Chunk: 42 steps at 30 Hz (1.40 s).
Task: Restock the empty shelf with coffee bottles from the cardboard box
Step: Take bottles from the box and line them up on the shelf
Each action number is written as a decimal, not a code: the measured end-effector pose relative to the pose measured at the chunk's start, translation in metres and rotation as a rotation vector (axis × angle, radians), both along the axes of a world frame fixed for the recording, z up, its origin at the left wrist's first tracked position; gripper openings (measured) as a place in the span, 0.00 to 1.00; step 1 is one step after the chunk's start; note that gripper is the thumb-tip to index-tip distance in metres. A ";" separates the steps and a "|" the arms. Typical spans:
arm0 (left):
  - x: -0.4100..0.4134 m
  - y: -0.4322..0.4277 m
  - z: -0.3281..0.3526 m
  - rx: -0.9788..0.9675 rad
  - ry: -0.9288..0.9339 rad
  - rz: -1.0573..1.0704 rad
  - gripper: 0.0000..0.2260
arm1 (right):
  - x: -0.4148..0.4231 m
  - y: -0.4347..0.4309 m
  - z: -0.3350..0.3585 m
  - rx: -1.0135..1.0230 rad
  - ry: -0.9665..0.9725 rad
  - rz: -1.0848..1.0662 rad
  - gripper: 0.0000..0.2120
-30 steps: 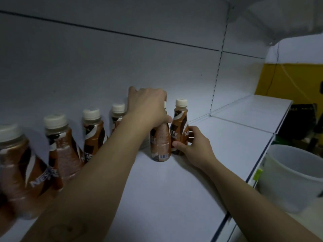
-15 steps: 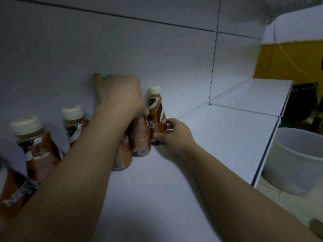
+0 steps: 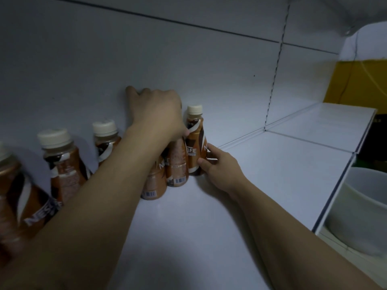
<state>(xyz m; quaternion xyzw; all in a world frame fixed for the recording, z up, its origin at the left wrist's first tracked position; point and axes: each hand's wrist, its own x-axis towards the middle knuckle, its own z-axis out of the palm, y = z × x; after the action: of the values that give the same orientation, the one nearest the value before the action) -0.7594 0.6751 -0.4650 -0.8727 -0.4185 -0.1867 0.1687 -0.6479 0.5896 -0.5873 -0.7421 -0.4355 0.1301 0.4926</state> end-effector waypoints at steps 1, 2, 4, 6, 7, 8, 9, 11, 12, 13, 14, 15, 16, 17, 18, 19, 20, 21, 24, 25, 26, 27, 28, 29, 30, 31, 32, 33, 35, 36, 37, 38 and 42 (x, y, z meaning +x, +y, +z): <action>-0.001 0.000 0.000 0.003 0.003 -0.003 0.26 | -0.001 0.000 0.000 -0.005 -0.010 -0.001 0.18; -0.003 -0.001 -0.001 0.005 0.010 -0.002 0.25 | -0.001 0.001 0.000 -0.011 -0.021 -0.005 0.18; -0.004 -0.005 -0.002 0.007 0.037 0.003 0.26 | -0.003 0.001 0.001 -0.018 -0.031 -0.015 0.18; -0.004 -0.013 0.000 0.041 0.019 -0.008 0.26 | -0.006 0.000 0.002 -0.003 -0.013 -0.038 0.19; -0.004 -0.018 0.001 0.071 -0.014 -0.020 0.25 | -0.007 -0.001 0.003 0.006 0.005 -0.048 0.19; -0.005 -0.023 0.002 0.097 -0.048 -0.036 0.24 | -0.010 -0.002 0.004 0.010 0.018 -0.056 0.21; -0.005 -0.028 0.003 0.111 -0.071 -0.056 0.24 | -0.012 -0.003 0.004 0.009 0.025 -0.065 0.23; -0.008 -0.037 0.002 0.098 -0.086 -0.113 0.24 | -0.016 -0.005 0.008 0.011 0.041 -0.095 0.30; -0.012 -0.042 0.001 0.086 -0.092 -0.154 0.23 | -0.019 -0.007 0.012 0.030 0.046 -0.117 0.34; -0.017 -0.046 0.000 0.079 -0.098 -0.195 0.21 | -0.022 -0.008 0.017 0.062 0.038 -0.138 0.35; -0.024 -0.050 -0.001 0.080 -0.098 -0.229 0.20 | -0.026 -0.011 0.024 0.099 0.025 -0.157 0.36; -0.032 -0.053 -0.001 0.086 -0.091 -0.252 0.20 | -0.031 -0.013 0.030 0.139 0.014 -0.165 0.35; -0.041 -0.057 -0.001 0.100 -0.082 -0.266 0.19 | -0.037 -0.016 0.037 0.184 0.001 -0.154 0.33; -0.052 -0.058 0.000 0.115 -0.072 -0.268 0.18 | -0.045 -0.018 0.045 0.225 -0.021 -0.128 0.31; -0.064 -0.059 0.001 0.127 -0.060 -0.258 0.18 | -0.053 -0.019 0.051 0.251 -0.052 -0.096 0.29; -0.078 -0.060 0.003 0.135 -0.051 -0.246 0.18 | -0.061 -0.020 0.056 0.273 -0.092 -0.066 0.28; -0.093 -0.061 0.004 0.139 -0.056 -0.237 0.19 | -0.068 -0.020 0.060 0.292 -0.135 -0.044 0.27; -0.109 -0.062 0.006 0.140 -0.066 -0.226 0.19 | -0.076 -0.020 0.062 0.303 -0.179 -0.031 0.26; -0.159 -0.067 0.017 0.126 -0.075 -0.167 0.21 | -0.103 -0.025 0.068 0.306 -0.259 0.001 0.25; -0.174 -0.068 0.019 0.125 -0.083 -0.142 0.22 | -0.113 -0.029 0.069 0.298 -0.282 0.028 0.24; -0.188 -0.070 0.021 0.127 -0.094 -0.112 0.23 | -0.122 -0.030 0.070 0.293 -0.301 0.067 0.24; -0.203 -0.071 0.022 0.128 -0.104 -0.079 0.23 | -0.133 -0.032 0.071 0.293 -0.319 0.113 0.25; -0.217 -0.071 0.024 0.125 -0.116 -0.045 0.23 | -0.143 -0.030 0.074 0.296 -0.335 0.157 0.25; -0.230 -0.071 0.025 0.115 -0.130 -0.014 0.23 | -0.153 -0.028 0.078 0.299 -0.353 0.192 0.25; -0.245 -0.070 0.027 0.104 -0.151 0.020 0.24 | -0.165 -0.025 0.081 0.299 -0.370 0.227 0.25; -0.259 -0.068 0.028 0.095 -0.172 0.053 0.24 | -0.177 -0.022 0.084 0.299 -0.379 0.260 0.25; -0.272 -0.066 0.028 0.094 -0.189 0.084 0.24 | -0.187 -0.020 0.087 0.303 -0.387 0.291 0.25; -0.285 -0.062 0.029 0.098 -0.199 0.118 0.24 | -0.197 -0.016 0.089 0.305 -0.399 0.318 0.24; -0.306 -0.055 0.028 0.098 -0.192 0.181 0.24 | -0.215 -0.009 0.090 0.318 -0.429 0.354 0.24; -0.316 -0.052 0.027 0.089 -0.189 0.209 0.24 | -0.222 -0.005 0.090 0.329 -0.442 0.370 0.23; -0.324 -0.048 0.024 0.075 -0.193 0.232 0.24 | -0.230 -0.001 0.090 0.338 -0.456 0.381 0.23; -0.332 -0.046 0.021 0.064 -0.203 0.247 0.24 | -0.238 0.003 0.089 0.342 -0.474 0.382 0.22; -0.352 -0.034 0.010 0.051 -0.185 0.276 0.25 | -0.270 0.021 0.081 0.371 -0.717 0.233 0.18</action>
<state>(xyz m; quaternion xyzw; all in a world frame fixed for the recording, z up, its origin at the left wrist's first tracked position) -1.1118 0.6407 -0.4555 -0.7813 -0.5434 -0.2517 0.1757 -0.9176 0.6107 -0.5062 -0.5849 -0.6765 -0.1623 0.4170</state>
